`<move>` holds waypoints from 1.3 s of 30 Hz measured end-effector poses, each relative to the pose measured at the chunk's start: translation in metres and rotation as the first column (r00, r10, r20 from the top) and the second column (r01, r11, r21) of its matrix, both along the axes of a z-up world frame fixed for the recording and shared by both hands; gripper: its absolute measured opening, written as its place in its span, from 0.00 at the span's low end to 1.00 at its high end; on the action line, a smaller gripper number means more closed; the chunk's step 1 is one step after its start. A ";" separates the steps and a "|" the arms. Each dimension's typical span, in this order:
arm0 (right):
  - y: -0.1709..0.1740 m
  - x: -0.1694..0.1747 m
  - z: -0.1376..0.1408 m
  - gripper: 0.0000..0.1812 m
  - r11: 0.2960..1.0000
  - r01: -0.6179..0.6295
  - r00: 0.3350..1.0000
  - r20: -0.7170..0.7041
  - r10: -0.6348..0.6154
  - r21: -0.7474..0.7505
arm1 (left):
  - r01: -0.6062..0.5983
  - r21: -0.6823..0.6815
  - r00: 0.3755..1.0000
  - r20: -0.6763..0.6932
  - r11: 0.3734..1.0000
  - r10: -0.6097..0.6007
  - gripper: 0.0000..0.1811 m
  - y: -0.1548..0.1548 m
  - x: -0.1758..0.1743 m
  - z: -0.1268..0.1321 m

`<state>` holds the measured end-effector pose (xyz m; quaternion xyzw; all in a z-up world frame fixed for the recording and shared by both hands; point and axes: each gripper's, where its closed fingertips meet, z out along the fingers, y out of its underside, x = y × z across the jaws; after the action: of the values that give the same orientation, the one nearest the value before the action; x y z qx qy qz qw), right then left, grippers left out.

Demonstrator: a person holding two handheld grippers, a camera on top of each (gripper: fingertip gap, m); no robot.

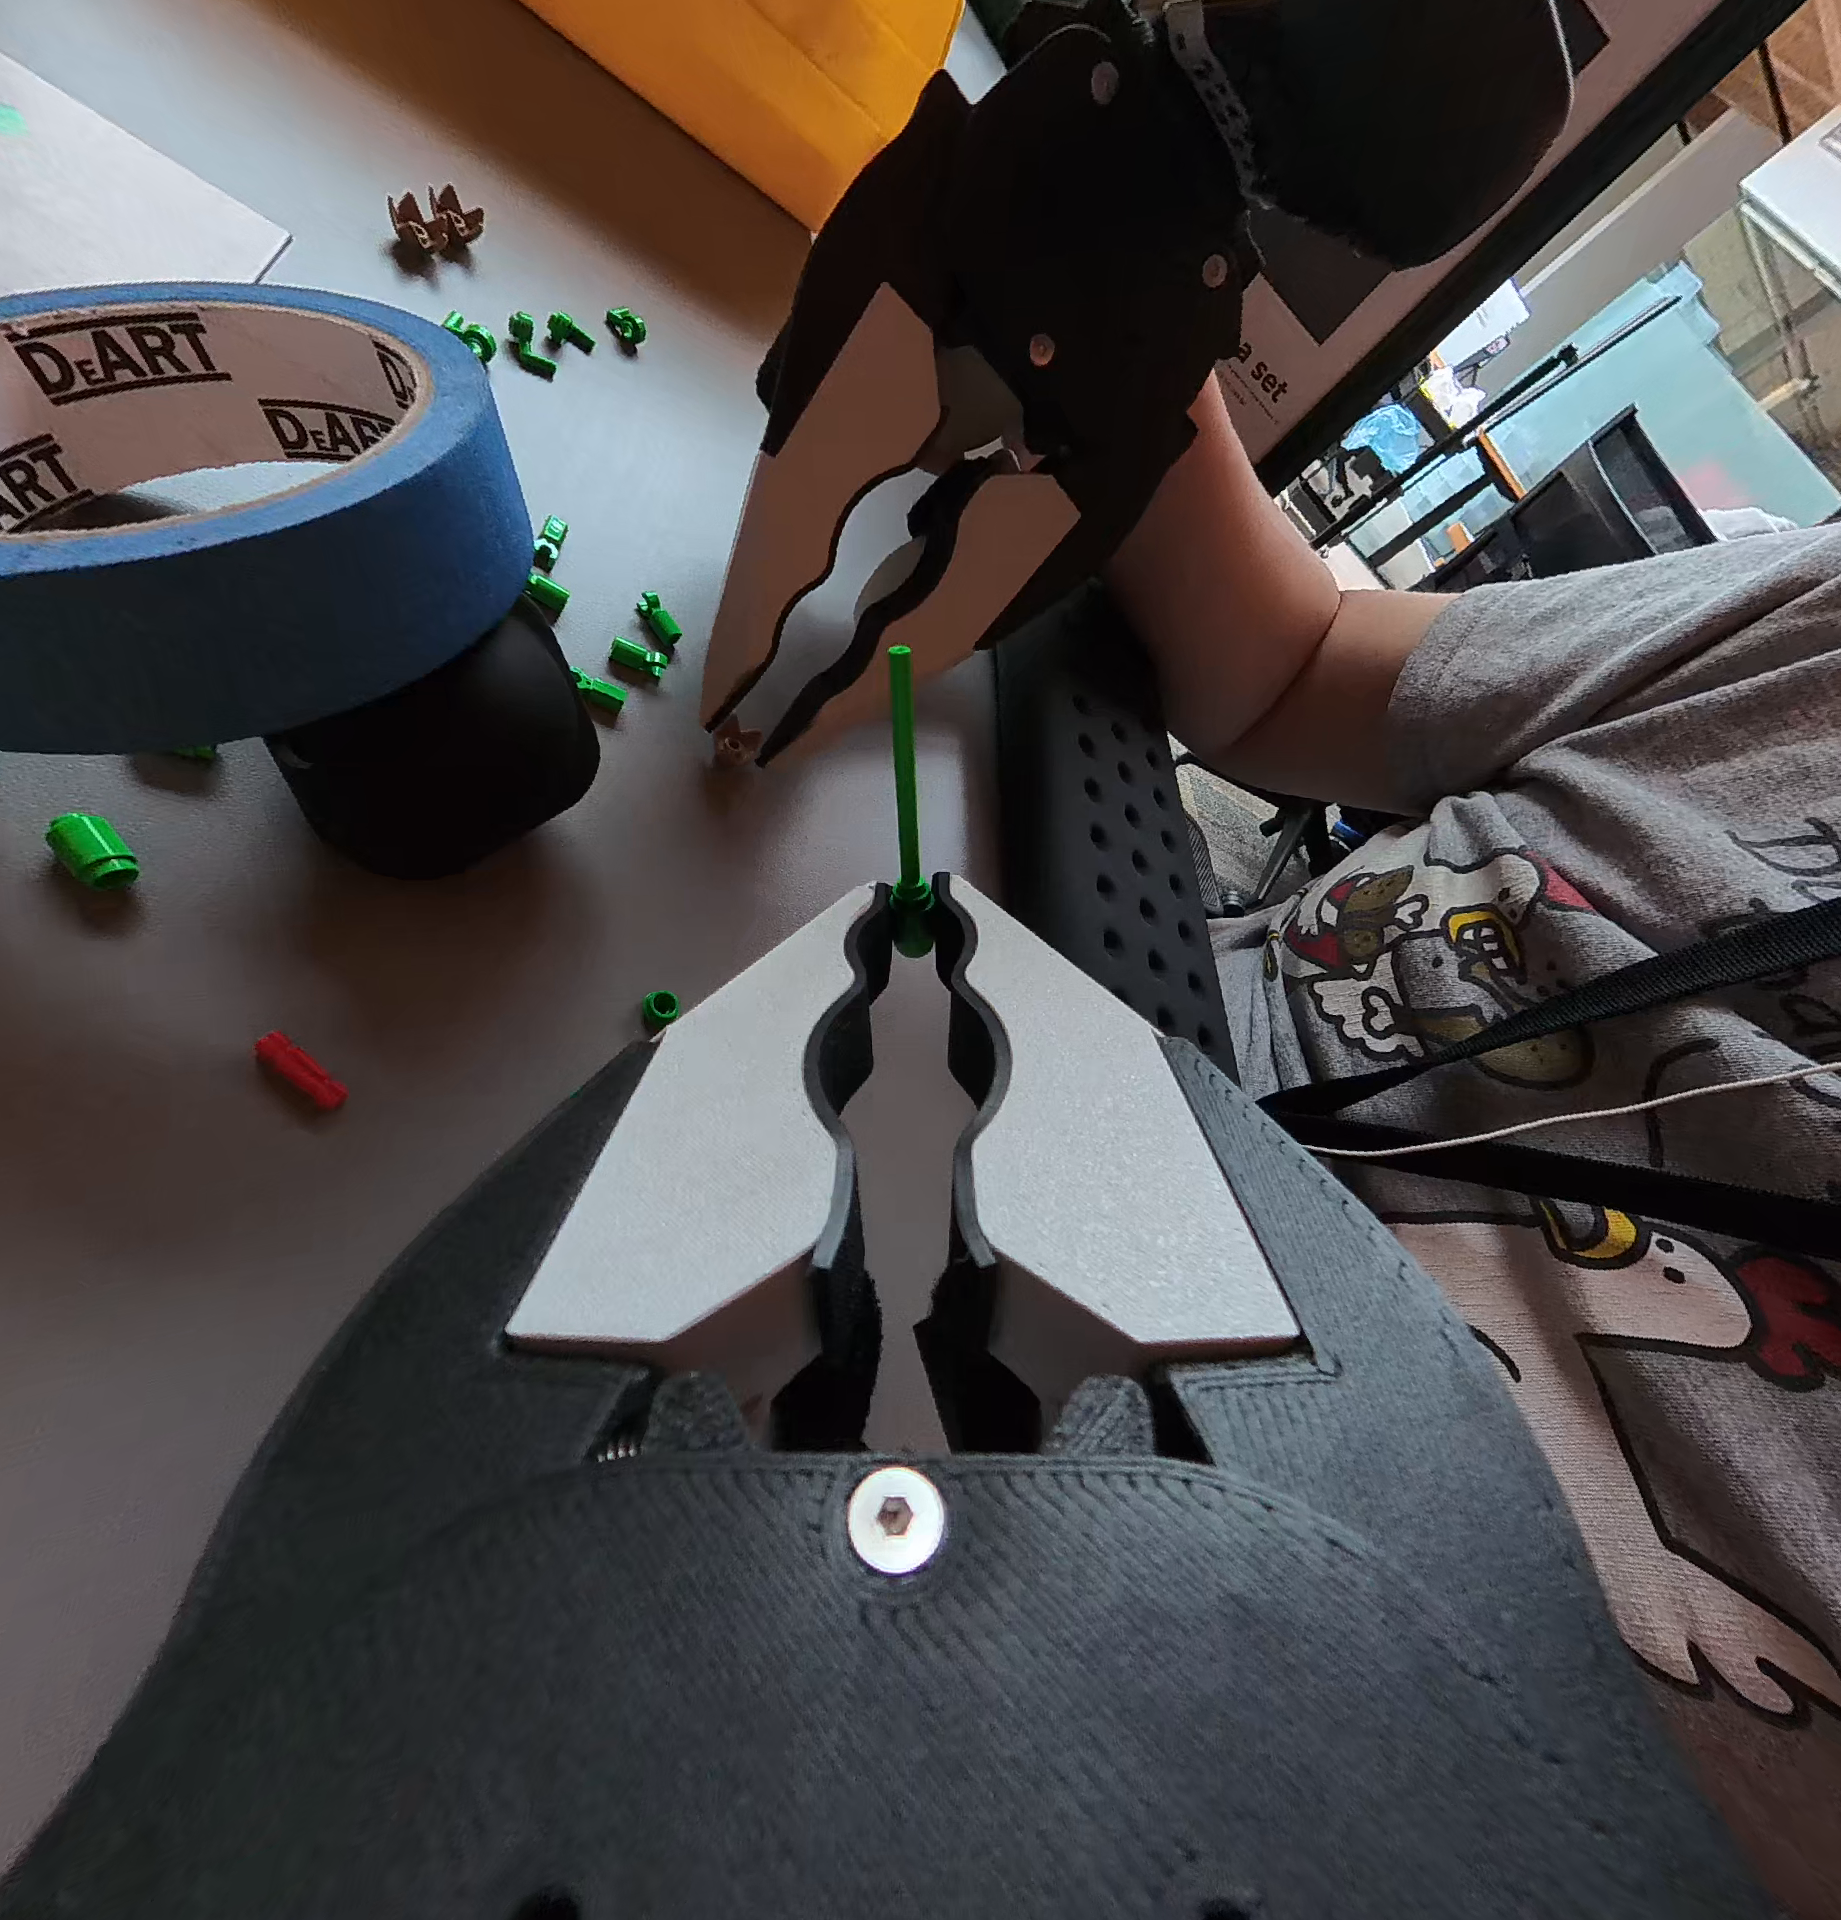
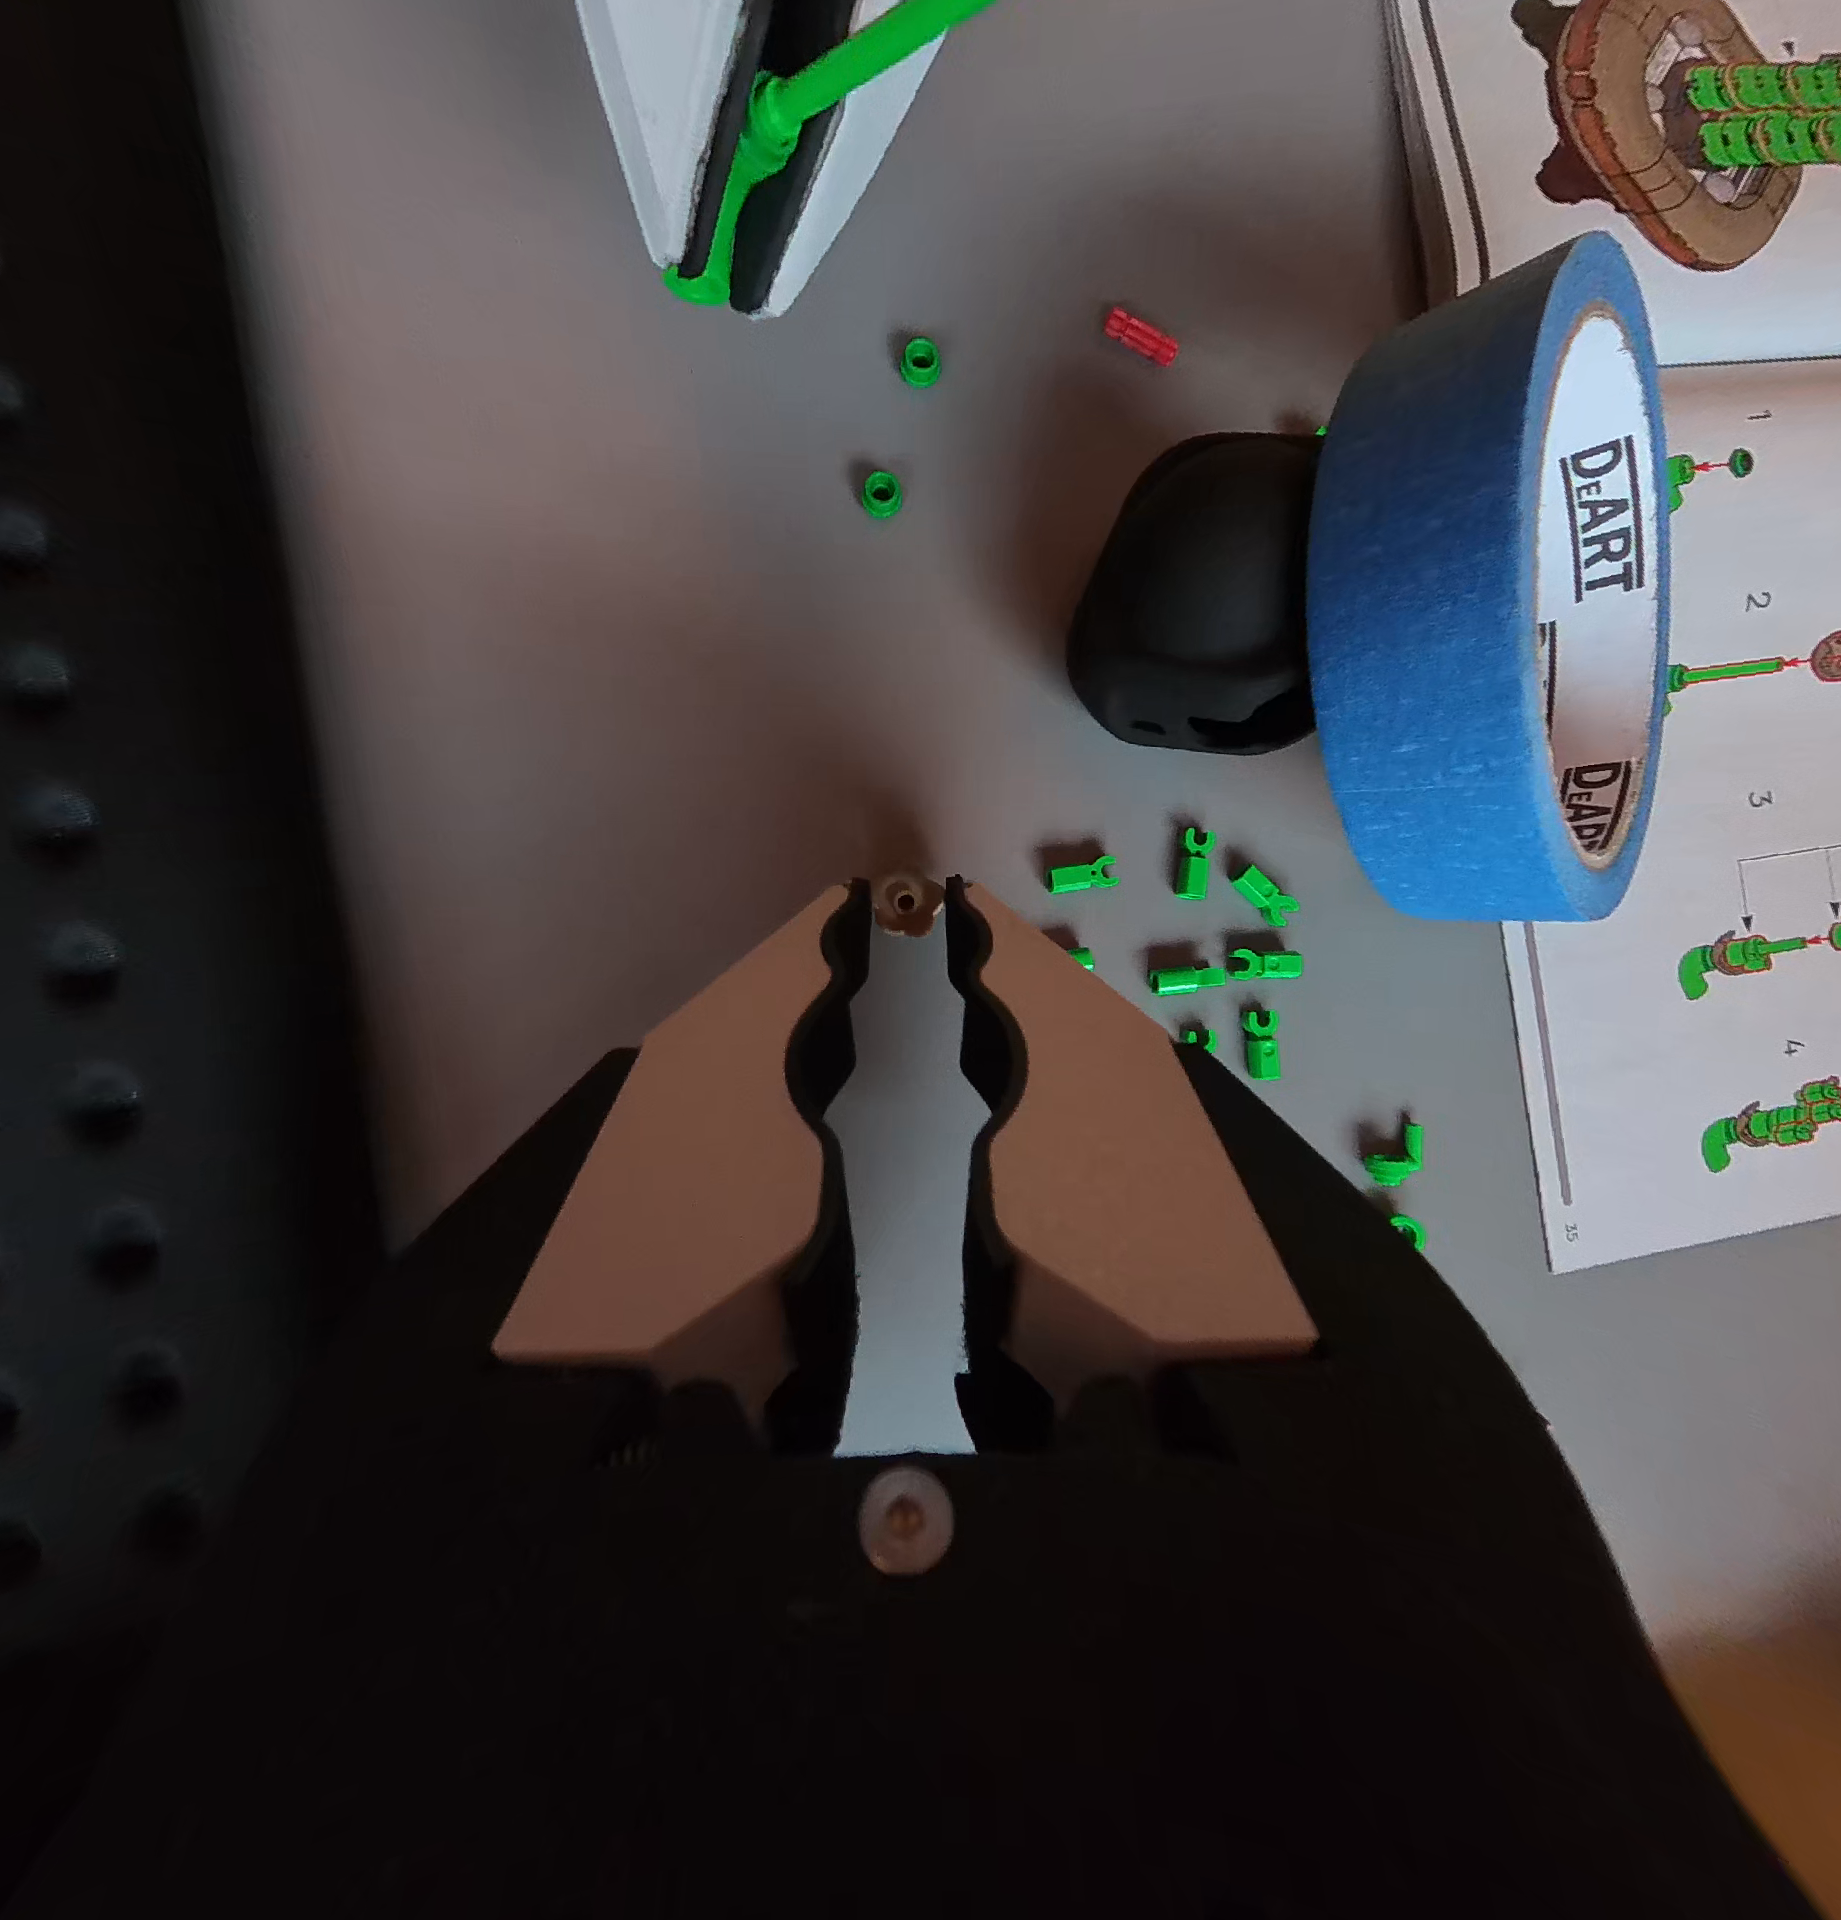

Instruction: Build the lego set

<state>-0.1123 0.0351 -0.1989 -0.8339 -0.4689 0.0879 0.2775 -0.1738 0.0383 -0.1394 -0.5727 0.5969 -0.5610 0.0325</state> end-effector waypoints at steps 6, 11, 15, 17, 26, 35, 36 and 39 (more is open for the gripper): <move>0.008 -0.007 0.029 0.07 0.995 0.079 0.977 -0.203 -0.065 0.060 | 0.004 -0.019 1.000 -0.025 1.000 -0.004 0.03 -0.002 0.001 -0.006; 0.017 -0.028 0.077 0.06 0.981 0.183 0.691 -0.700 -0.180 -0.071 | 0.065 -0.023 0.994 -0.081 0.998 -0.067 0.03 -0.018 0.002 -0.021; 0.015 -0.034 0.074 0.06 0.961 0.174 0.545 -0.792 -0.275 -0.214 | 0.101 0.004 0.991 -0.095 0.995 -0.100 0.03 -0.029 0.002 -0.025; 0.013 -0.033 0.074 0.06 0.957 0.175 0.514 -0.808 -0.289 -0.231 | 0.113 0.014 0.989 -0.100 0.993 -0.111 0.03 -0.032 0.001 -0.026; -0.002 -0.035 0.083 0.06 0.953 0.100 0.414 -0.859 -0.300 -0.285 | 0.144 0.050 0.983 -0.119 0.988 -0.137 0.03 -0.040 -0.001 -0.030; -0.014 -0.035 0.080 0.07 0.966 0.137 0.451 -0.854 -0.259 -0.220 | 0.189 0.186 0.981 -0.075 0.964 -0.178 0.03 -0.048 0.000 -0.028; -0.015 -0.037 0.078 0.07 0.966 0.136 0.464 -0.848 -0.257 -0.219 | 0.187 0.189 0.982 -0.075 0.964 -0.176 0.03 -0.047 0.000 -0.028; -0.016 -0.041 0.075 0.07 0.967 0.131 0.482 -0.838 -0.254 -0.217 | 0.194 0.200 0.980 -0.089 0.960 -0.179 0.03 -0.046 -0.001 -0.033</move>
<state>-0.1536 0.0186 -0.1244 -0.7421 -0.1661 0.4872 0.4293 -0.1752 -0.0081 -0.1721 -0.5266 0.7043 -0.4758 0.0182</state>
